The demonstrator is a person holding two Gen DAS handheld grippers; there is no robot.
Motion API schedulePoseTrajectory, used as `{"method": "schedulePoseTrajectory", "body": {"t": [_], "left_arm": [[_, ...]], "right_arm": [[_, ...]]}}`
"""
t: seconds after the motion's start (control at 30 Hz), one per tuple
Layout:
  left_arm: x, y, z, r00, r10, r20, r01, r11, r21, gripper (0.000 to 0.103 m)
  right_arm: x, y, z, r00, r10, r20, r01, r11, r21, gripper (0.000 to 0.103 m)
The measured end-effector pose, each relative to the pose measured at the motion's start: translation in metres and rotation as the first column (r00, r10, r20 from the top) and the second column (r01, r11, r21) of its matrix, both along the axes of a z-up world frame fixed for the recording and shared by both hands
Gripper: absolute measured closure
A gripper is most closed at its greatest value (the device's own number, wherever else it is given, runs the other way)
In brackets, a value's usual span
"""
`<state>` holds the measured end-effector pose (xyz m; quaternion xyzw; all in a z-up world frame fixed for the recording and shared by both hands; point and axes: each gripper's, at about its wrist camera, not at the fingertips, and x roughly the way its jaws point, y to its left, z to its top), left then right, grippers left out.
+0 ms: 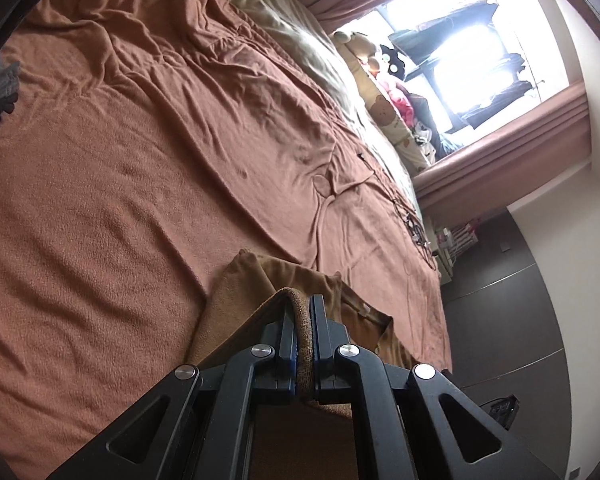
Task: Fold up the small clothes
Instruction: 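Lay the hem down on the shirt and open both grippers, then move both open grippers over the folded shirt's edge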
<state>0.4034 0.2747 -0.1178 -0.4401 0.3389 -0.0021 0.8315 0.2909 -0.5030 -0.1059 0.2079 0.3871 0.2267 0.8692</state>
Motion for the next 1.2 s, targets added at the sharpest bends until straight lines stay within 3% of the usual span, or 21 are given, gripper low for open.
{"method": "schedulePoseTrajectory", "body": {"t": [0.23, 0.33, 0.37, 0.4, 0.43, 0.47, 0.5, 0.57, 0.7, 0.83, 1.07, 1.2], "left_arm": [[0.035, 0.002, -0.029, 0.996, 0.001, -0.09, 0.002, 0.999, 0.041, 0.097], [0.049, -0.001, -0.036, 0.988, -0.008, -0.155, 0.023, 0.995, 0.097, 0.097], [0.052, -0.003, -0.037, 0.985, -0.014, -0.171, 0.034, 0.993, 0.111, 0.097], [0.053, -0.004, -0.037, 0.983, -0.022, -0.181, 0.045, 0.991, 0.125, 0.093], [0.053, -0.005, -0.035, 0.982, -0.027, -0.185, 0.054, 0.989, 0.141, 0.09], [0.052, -0.006, -0.032, 0.981, -0.032, -0.19, 0.064, 0.984, 0.164, 0.076], [0.051, -0.007, -0.03, 0.98, -0.036, -0.197, 0.074, 0.979, 0.191, 0.056], [0.049, -0.008, -0.024, 0.978, -0.048, -0.203, 0.098, 0.965, 0.243, 0.035], [0.044, -0.018, -0.018, 0.959, -0.118, -0.259, 0.206, 0.914, 0.349, 0.033], [0.041, -0.039, -0.025, 0.919, -0.182, -0.35, 0.336, 0.826, 0.452, 0.033], [0.033, -0.055, -0.043, 0.856, -0.244, -0.457, 0.471, 0.733, 0.491, 0.033], [0.036, -0.064, -0.058, 0.806, -0.265, -0.53, 0.547, 0.677, 0.492, 0.033]], "right_arm": [[0.03, 0.016, -0.02, 0.997, 0.0, -0.078, -0.005, 0.998, -0.056, 0.102], [0.032, 0.022, -0.017, 0.996, 0.011, -0.086, -0.018, 0.996, -0.088, 0.097], [0.03, 0.023, -0.014, 0.997, 0.015, -0.074, -0.023, 0.994, -0.105, 0.087], [0.027, 0.025, -0.009, 0.998, 0.015, -0.06, -0.022, 0.991, -0.132, 0.062], [0.024, 0.024, -0.006, 0.999, 0.009, -0.044, -0.016, 0.988, -0.153, 0.045], [0.021, 0.02, -0.004, 1.0, 0.002, -0.022, -0.005, 0.986, -0.168, 0.025], [0.016, 0.017, -0.001, 1.0, -0.003, 0.005, 0.004, 0.983, -0.183, 0.025], [0.009, 0.015, 0.003, 1.0, 0.012, 0.015, -0.009, 0.977, -0.211, 0.025], [-0.006, 0.015, 0.002, 0.999, 0.041, 0.021, -0.031, 0.935, -0.354, 0.025], [-0.015, 0.027, -0.003, 0.996, 0.094, -0.004, -0.085, 0.884, -0.459, 0.025], [-0.013, 0.057, -0.02, 0.985, 0.156, -0.077, -0.17, 0.78, -0.602, 0.025], [0.002, 0.068, -0.034, 0.985, 0.14, -0.1, -0.171, 0.726, -0.666, 0.025]]}}
